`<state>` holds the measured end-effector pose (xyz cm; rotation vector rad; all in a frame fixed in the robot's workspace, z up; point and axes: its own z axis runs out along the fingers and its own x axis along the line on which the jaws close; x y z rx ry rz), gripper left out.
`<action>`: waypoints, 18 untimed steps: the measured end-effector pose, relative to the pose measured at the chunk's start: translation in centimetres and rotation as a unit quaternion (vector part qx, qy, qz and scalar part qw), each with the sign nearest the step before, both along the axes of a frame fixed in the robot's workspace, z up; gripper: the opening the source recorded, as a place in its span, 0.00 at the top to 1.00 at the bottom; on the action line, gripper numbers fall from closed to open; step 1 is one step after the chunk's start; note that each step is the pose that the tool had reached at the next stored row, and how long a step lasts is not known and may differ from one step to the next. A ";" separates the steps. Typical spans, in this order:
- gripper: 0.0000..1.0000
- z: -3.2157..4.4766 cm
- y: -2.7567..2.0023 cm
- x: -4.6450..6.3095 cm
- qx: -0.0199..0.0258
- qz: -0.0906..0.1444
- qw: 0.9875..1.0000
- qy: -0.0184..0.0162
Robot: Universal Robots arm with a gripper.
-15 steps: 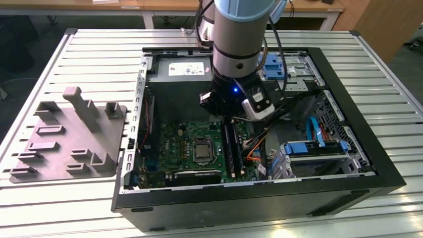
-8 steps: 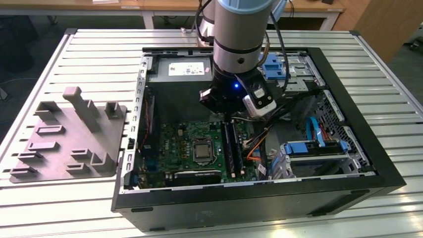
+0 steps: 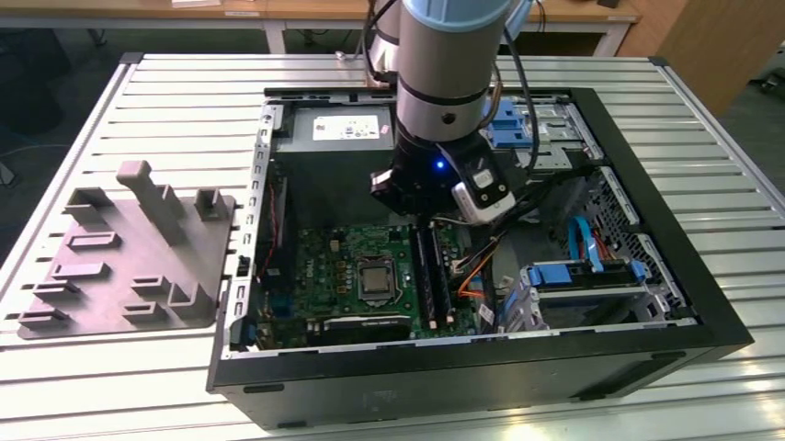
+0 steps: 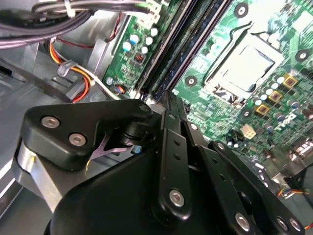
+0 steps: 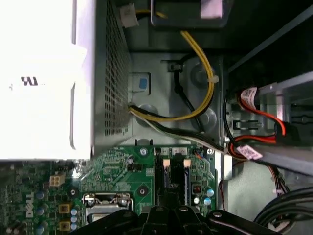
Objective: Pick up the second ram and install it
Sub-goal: 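Press down the second ram until it locks into place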
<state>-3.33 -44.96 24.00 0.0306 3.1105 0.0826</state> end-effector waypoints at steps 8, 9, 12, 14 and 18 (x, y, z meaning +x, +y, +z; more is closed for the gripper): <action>0.90 0.00 -1.63 0.0 -0.001 0.000 1.000 0.000; 0.90 0.00 -1.83 0.0 -0.001 0.000 1.000 0.000; 0.90 0.00 -2.38 0.0 -0.001 0.000 1.000 0.000; 0.90 0.00 -2.72 0.0 -0.002 0.000 1.000 0.000; 0.90 0.00 -3.39 0.0 -0.005 0.000 1.000 0.000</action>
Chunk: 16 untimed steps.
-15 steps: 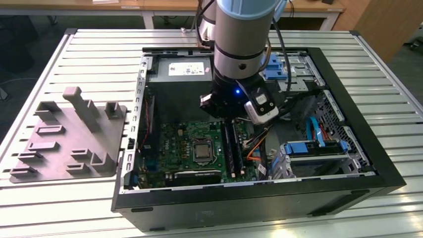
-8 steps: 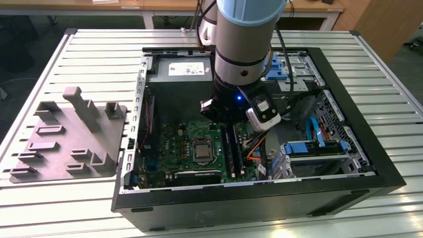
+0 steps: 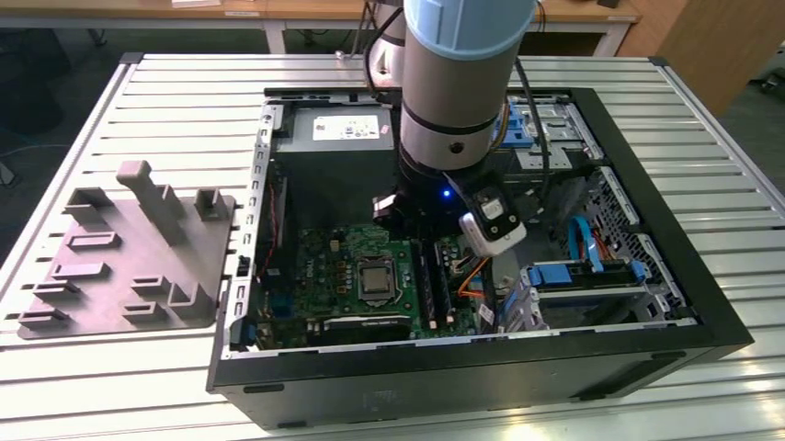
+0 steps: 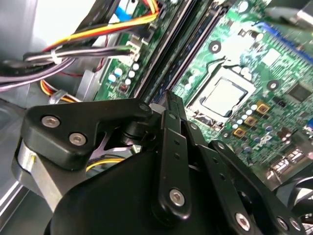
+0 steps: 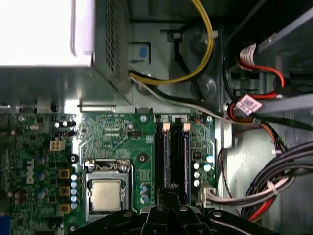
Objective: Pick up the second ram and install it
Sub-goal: 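Press down the second ram until it locks into place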
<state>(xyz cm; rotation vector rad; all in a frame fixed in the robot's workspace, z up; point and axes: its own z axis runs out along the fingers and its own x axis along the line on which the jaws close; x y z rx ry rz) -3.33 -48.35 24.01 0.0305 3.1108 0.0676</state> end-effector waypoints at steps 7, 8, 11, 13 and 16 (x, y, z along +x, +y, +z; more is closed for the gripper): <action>0.90 0.00 -0.52 0.0 -0.012 0.000 1.000 0.001; 0.90 0.00 -0.53 0.0 -0.013 0.000 1.000 0.001; 0.90 -0.01 -0.71 0.0 -0.013 0.000 1.000 0.001; 0.90 -0.01 -1.17 0.0 -0.014 0.000 1.000 0.001; 0.90 -0.03 -1.93 0.0 -0.014 0.000 1.000 0.001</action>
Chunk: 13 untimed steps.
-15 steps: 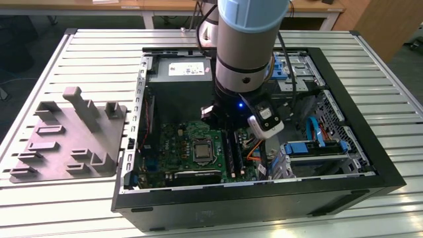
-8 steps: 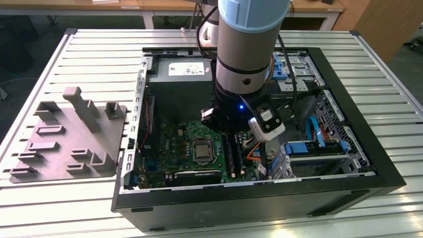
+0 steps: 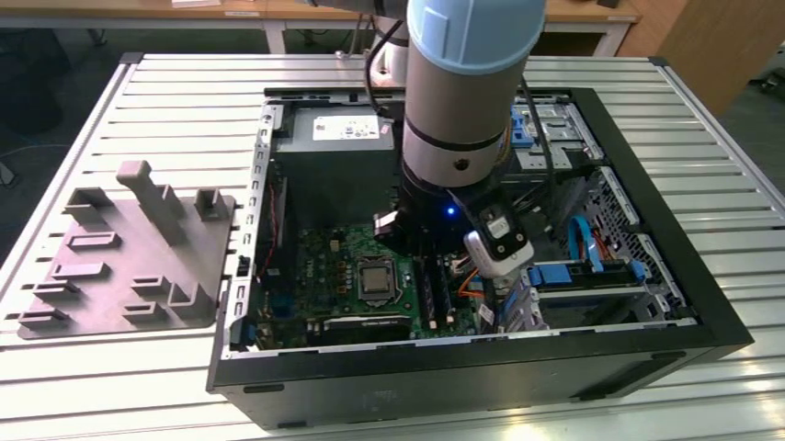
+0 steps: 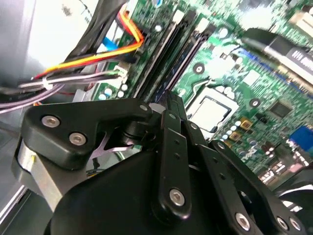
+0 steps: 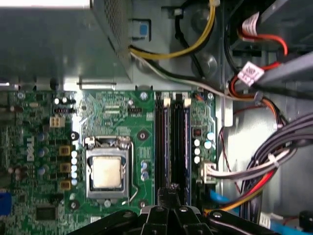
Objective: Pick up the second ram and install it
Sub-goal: 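Press down the second ram until it locks into place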
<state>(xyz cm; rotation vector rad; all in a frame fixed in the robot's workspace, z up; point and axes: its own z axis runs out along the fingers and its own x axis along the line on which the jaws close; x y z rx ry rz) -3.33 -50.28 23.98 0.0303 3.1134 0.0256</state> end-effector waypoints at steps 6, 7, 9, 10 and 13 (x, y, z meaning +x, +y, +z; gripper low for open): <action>0.90 -0.02 -0.79 0.0 0.000 0.000 1.000 0.000; 0.90 -0.02 -0.92 0.0 0.000 0.000 1.000 0.000; 0.90 -0.02 -1.24 0.0 0.000 0.000 1.000 0.000; 0.90 -0.03 -1.41 0.0 0.000 0.000 1.000 0.000; 0.90 -0.12 -1.71 0.0 0.000 0.000 1.000 0.001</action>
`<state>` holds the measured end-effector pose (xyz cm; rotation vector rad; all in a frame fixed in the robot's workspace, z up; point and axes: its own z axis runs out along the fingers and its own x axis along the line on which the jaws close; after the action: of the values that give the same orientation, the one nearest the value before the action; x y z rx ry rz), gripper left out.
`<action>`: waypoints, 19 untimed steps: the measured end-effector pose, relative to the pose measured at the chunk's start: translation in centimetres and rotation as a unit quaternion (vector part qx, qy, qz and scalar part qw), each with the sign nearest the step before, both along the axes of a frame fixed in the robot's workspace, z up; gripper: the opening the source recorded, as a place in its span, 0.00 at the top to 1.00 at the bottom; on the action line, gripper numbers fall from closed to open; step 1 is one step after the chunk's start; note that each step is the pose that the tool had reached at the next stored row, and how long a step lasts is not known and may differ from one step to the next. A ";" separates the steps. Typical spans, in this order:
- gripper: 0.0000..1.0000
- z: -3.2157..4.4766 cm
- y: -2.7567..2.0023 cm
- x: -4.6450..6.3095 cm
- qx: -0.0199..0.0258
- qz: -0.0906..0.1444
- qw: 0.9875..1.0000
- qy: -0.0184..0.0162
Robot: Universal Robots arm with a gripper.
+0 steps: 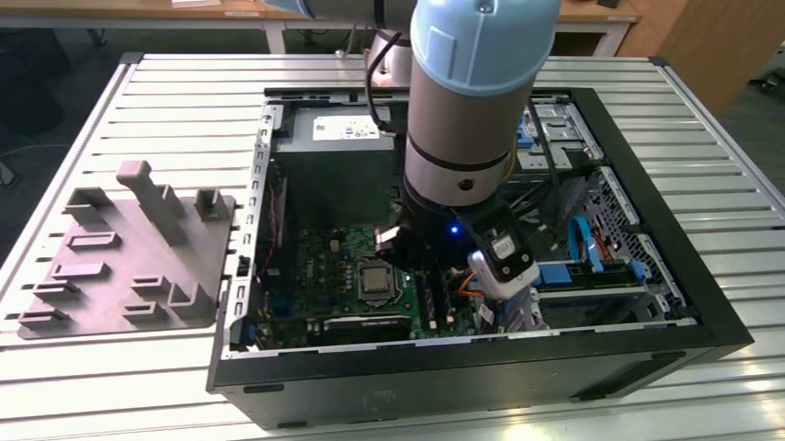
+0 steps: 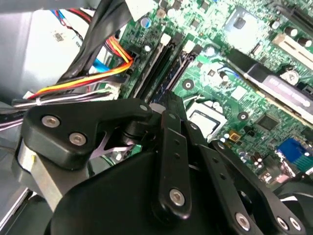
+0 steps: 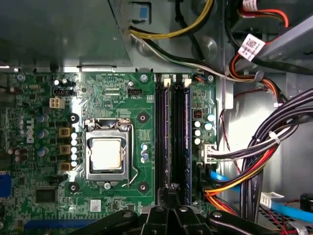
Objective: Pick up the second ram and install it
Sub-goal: 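Press down the second ram until it locks into place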
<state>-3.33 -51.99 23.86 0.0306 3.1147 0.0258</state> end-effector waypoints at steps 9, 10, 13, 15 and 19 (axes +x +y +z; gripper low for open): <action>0.90 -0.36 -0.35 0.2 0.000 0.000 1.000 0.003; 0.90 -0.38 -0.38 0.2 0.000 0.000 1.000 0.003; 0.90 -0.49 -0.45 0.3 0.000 0.000 1.000 0.004; 0.90 -0.53 -0.45 0.3 0.000 0.000 1.000 0.004; 0.90 -0.57 -0.45 0.3 0.000 0.000 1.000 0.004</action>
<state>-2.98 -52.44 23.29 0.0305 3.1230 0.0256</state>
